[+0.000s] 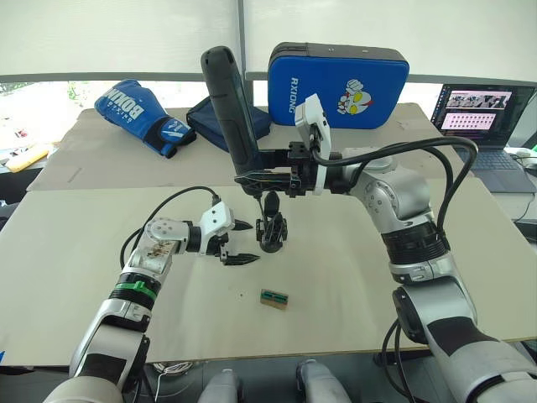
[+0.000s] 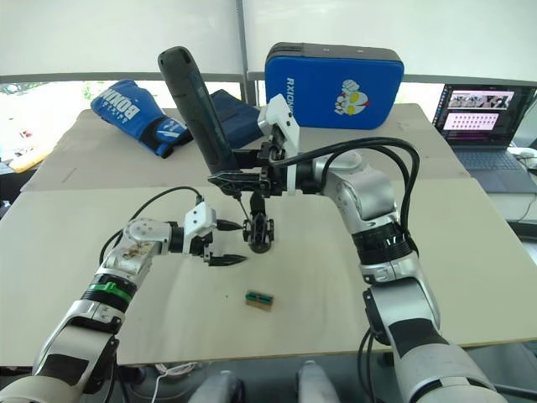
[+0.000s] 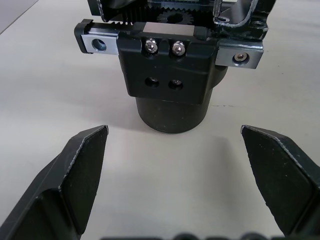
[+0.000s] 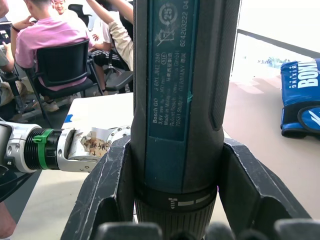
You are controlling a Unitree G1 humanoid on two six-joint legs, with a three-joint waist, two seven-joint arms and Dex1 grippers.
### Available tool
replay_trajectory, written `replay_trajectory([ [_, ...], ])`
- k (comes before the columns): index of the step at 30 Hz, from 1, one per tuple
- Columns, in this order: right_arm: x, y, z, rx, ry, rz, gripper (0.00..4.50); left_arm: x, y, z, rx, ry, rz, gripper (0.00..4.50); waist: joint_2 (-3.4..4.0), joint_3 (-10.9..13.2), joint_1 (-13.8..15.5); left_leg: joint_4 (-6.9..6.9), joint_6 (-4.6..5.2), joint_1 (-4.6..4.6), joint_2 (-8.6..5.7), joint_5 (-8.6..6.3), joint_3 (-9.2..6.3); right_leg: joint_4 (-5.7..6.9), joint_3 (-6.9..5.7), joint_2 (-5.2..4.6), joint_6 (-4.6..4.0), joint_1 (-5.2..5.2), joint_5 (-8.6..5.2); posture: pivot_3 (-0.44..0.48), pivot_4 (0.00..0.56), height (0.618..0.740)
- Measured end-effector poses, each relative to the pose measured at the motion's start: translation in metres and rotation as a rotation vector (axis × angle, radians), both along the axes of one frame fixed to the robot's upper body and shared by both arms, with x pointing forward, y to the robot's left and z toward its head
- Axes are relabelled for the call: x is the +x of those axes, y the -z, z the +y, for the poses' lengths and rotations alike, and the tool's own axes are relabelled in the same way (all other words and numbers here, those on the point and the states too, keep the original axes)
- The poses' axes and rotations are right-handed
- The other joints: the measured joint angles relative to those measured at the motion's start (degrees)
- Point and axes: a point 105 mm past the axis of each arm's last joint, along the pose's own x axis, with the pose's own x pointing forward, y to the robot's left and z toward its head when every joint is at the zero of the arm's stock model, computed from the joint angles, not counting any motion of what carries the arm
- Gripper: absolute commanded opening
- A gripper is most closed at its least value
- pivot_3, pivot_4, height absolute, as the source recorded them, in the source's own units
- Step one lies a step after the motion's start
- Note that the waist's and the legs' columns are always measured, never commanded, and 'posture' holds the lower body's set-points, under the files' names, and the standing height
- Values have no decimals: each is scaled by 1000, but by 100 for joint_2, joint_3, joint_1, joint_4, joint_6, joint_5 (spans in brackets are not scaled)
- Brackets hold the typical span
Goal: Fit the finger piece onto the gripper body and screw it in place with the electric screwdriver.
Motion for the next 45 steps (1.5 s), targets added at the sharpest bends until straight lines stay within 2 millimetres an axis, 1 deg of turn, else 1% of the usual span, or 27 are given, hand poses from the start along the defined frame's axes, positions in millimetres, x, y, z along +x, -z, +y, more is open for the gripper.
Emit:
replay_trajectory([
  [6,2,3,-1,-9,12,7,1928,0,0,0,0,-2,-1,4500,0,0,0,0,0,0,0,0,0,0,0,0,0,0,0,0,150,740],
  [14,2,3,1,-5,10,9,1928,3,-4,-2,-1,-4,-15,4500,0,0,1,0,0,0,0,0,0,1,0,0,0,0,0,0,150,740],
  [22,1,3,0,-9,1,8,1928,4,-4,-1,-1,-14,-15,4500,0,0,0,0,0,0,0,0,0,1,0,0,0,0,0,0,150,740],
  [31,-2,-4,1,-7,-14,-20,1928,5,-4,-1,-1,-14,-19,4500,0,0,0,0,0,0,0,0,0,2,0,0,0,0,0,0,150,740],
  [37,-2,-4,2,-5,-10,-20,1928,5,-4,-1,-1,-13,-23,4500,0,0,0,0,0,0,-1,0,0,2,0,0,0,0,0,0,150,740],
  [40,-2,-4,2,-5,-8,-18,1928,5,-4,-1,-2,-13,-25,4500,0,0,0,0,0,0,0,0,0,2,0,0,0,0,0,0,150,740],
  [45,-2,2,0,-5,-5,0,1928,5,-5,-2,-2,-12,-35,4500,0,0,1,1,0,0,-1,0,0,3,0,-1,0,0,0,0,150,740],
])
